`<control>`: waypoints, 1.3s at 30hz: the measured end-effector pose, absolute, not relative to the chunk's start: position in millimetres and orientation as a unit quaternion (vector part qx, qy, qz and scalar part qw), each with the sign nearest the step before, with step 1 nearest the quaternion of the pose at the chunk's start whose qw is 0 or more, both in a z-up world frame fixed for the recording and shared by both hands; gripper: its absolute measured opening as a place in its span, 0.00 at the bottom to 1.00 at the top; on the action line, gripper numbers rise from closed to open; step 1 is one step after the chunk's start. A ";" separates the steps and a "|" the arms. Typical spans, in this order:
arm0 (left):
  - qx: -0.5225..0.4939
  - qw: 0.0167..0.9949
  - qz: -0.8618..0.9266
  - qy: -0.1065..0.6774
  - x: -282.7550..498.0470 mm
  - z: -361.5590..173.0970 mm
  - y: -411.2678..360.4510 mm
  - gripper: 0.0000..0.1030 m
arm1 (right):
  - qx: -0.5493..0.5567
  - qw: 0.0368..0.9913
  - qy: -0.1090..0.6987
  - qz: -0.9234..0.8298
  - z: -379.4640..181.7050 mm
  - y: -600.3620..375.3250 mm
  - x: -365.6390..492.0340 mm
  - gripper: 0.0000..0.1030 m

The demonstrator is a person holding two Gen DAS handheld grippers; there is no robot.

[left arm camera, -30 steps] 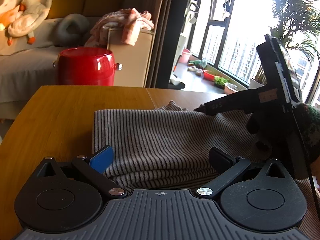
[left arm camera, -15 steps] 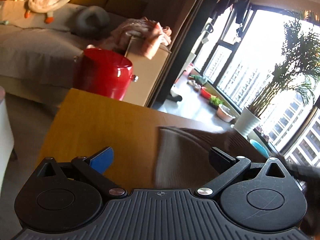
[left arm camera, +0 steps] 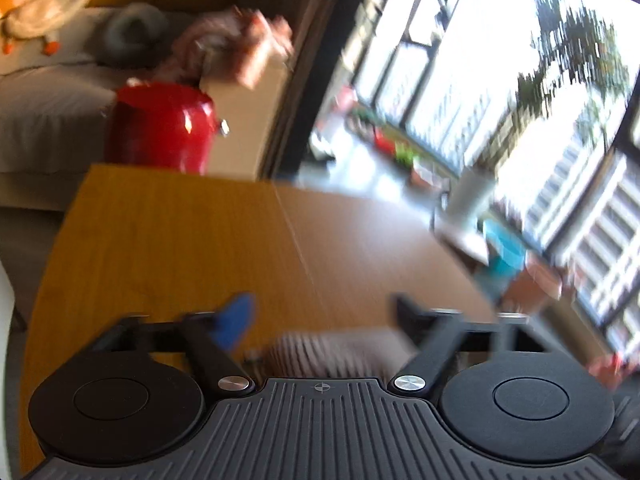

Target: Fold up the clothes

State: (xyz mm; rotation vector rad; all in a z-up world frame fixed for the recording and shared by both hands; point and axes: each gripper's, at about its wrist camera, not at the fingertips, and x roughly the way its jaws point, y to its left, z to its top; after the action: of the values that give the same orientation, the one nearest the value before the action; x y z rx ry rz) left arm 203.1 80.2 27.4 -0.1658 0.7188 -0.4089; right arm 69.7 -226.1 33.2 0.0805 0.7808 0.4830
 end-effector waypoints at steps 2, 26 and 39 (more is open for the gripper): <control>-0.042 0.902 -0.205 0.379 198.5 14.4 70.1 0.55 | 0.059 0.909 0.352 0.213 48.2 -237.2 70.1 0.35; -0.077 0.838 -0.252 0.479 196.4 -9.0 79.7 0.75 | 0.154 0.943 0.276 0.101 69.9 -298.5 121.8 0.59; -0.069 0.855 -0.240 0.455 200.1 -14.7 78.7 0.52 | 0.160 0.883 0.415 0.150 -11.3 -248.5 135.5 0.37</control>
State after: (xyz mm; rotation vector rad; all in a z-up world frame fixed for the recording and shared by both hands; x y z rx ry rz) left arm 200.1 78.7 -14.7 -0.1450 0.9571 -0.5050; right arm 135.5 -248.5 -11.3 0.3336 0.8646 0.3114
